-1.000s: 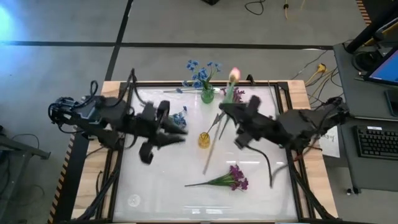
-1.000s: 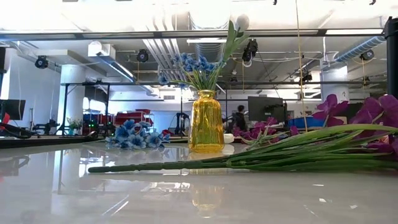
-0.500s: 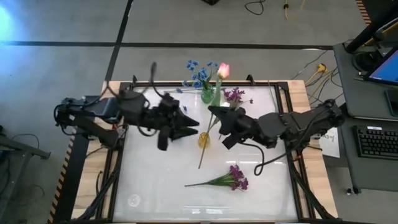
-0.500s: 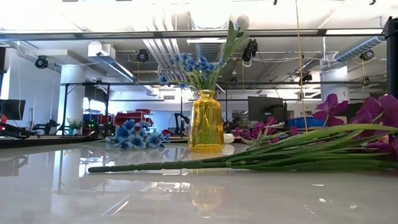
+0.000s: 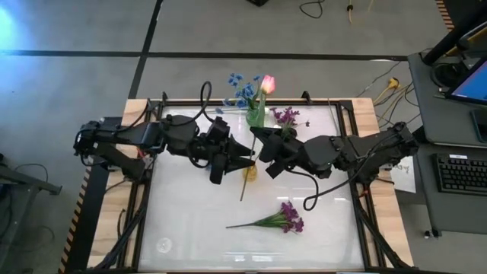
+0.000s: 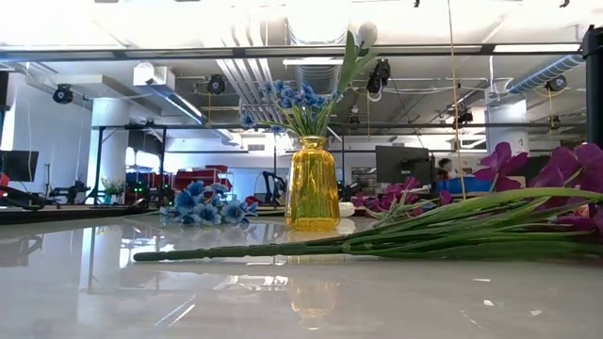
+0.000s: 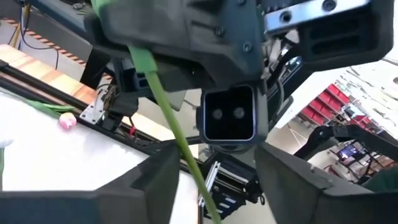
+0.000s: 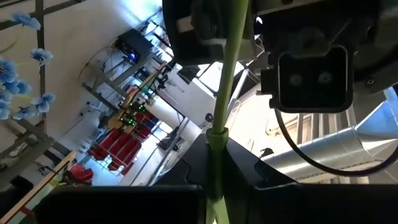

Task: Sort flowers into vase by color
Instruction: Put the left pink flower into the yellow vase

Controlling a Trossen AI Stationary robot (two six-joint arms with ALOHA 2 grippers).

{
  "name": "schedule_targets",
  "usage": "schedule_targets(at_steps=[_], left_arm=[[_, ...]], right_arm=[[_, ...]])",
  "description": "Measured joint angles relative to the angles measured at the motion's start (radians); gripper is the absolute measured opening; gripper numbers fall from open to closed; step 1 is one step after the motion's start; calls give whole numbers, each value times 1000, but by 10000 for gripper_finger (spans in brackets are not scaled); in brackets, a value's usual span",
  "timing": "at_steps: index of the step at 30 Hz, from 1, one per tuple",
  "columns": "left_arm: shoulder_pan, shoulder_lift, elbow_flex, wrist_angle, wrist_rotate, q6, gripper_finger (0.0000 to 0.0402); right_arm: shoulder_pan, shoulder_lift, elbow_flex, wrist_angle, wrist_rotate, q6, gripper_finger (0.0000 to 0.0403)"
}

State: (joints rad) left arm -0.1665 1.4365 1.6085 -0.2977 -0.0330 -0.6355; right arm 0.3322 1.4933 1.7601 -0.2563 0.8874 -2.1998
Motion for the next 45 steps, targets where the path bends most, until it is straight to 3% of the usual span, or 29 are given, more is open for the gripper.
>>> schedule_targets(at_steps=[9, 23, 31, 37, 45], left_arm=[[17, 1, 0, -5, -9, 1, 11], [21, 0, 0, 17, -23, 110, 0], [21, -3, 0, 136, -82, 170, 0], [21, -23, 1, 295, -87, 328, 0], [29, -38, 1, 256, -91, 373, 0]], right_arm=[[-4, 0, 0, 5, -38, 57, 41], [-6, -1, 0, 72, -50, 109, 102], [-6, -10, -1, 260, -50, 122, 136], [-6, -25, -1, 440, -51, 257, 156], [-6, -33, -1, 446, -50, 337, 168]])
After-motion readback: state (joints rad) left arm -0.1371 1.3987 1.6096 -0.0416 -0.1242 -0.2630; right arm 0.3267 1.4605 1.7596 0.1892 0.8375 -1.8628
